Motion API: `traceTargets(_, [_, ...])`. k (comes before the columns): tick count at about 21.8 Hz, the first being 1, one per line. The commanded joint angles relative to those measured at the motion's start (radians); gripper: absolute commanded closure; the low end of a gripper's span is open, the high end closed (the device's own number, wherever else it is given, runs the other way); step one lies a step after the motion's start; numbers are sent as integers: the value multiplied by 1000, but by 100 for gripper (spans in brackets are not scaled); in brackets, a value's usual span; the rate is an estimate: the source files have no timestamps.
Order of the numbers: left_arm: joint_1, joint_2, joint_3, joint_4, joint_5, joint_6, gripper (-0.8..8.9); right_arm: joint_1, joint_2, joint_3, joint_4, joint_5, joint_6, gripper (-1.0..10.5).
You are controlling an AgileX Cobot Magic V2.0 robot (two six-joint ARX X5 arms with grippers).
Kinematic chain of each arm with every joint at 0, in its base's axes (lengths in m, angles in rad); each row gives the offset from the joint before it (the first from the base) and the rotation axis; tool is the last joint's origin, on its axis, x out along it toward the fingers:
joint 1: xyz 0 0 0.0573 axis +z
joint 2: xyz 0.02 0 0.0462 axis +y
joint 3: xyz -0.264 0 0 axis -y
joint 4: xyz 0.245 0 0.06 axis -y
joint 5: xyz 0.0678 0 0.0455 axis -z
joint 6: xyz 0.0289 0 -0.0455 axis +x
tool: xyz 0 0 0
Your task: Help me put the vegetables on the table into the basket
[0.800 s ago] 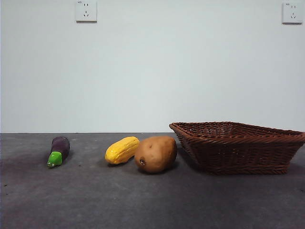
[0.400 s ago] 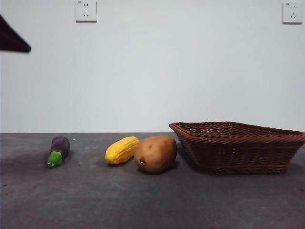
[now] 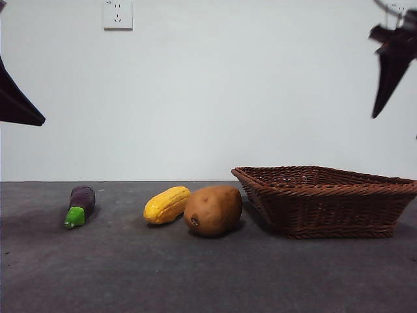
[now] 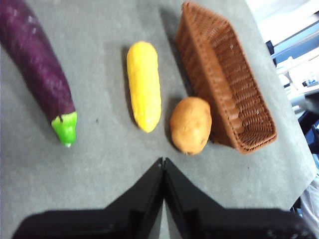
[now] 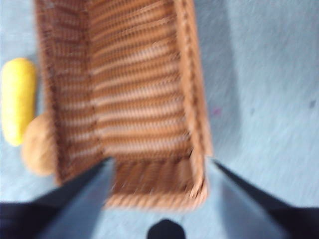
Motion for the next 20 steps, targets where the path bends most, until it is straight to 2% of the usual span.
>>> traceTargets(1, [-2,10,1,-12,8,10,818,2,112,92,-17,6,-48,380])
traceTargets(10, [-2,13,1,-34,10,27,817,63,476,379,-57,34,-95,396])
traceTargets(14, [-2,13,1,-33,8,28,817,67,566,413,-90,47,-120,538])
traceTargets(15, [-2,13,1,-33,8,27,817,66,579,413,-95,47,-120,647])
traceTargets(17, [-2,15,6,-36,2,13,818,66,588,413,-97,55,-123,976])
traceTargets(18, [-2,18,14,-41,-12,-1,818,66,588,413,-88,55,-122,955])
traceTargets(20, [-2,47,69,-111,-113,-2,818,66,587,422,-92,55,-123,955])
